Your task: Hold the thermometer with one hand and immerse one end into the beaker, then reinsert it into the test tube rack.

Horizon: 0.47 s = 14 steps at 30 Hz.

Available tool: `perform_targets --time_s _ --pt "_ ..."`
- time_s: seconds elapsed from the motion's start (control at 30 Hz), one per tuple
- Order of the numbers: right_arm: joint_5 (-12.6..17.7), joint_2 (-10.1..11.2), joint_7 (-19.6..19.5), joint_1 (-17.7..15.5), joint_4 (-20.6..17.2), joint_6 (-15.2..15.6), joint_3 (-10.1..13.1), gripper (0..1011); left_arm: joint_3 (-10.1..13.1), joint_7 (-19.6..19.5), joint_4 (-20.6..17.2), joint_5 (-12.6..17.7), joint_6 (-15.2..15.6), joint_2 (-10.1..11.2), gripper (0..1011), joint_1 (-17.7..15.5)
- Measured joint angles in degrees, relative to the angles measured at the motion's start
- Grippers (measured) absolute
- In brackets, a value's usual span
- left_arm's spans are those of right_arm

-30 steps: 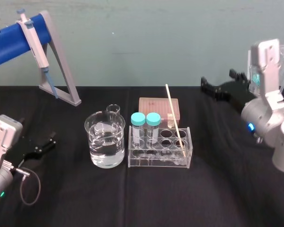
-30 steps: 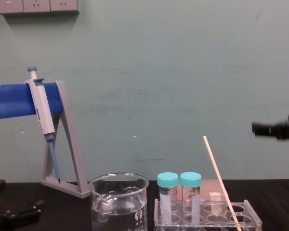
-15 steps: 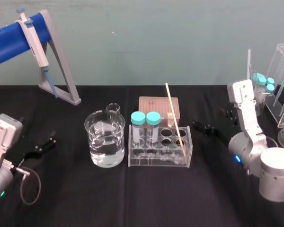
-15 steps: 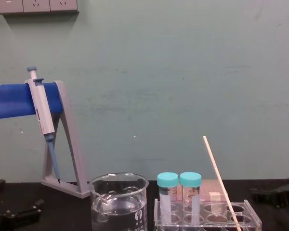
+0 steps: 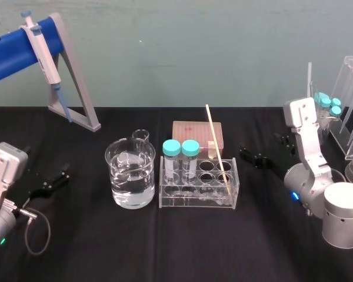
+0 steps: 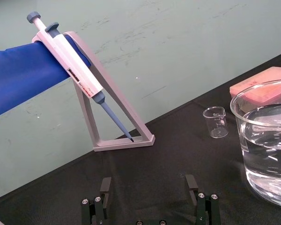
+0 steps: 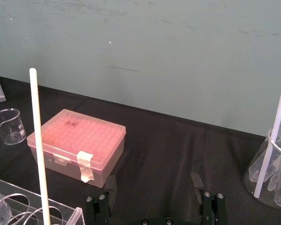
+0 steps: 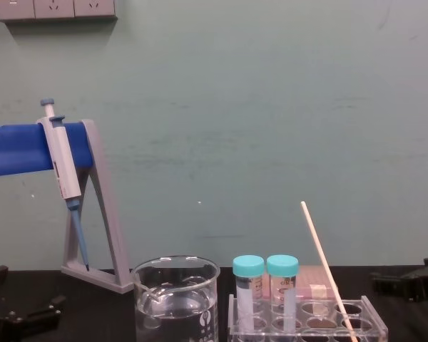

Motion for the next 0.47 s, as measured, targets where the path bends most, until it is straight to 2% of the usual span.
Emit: perform_targets --time_s 0.47 --pt "0.09 0.07 0.02 0.09 -0.09 -0.07 0.0 1002 0.0 0.0 0.0 0.0 0.0 0.0 1004 0.0"
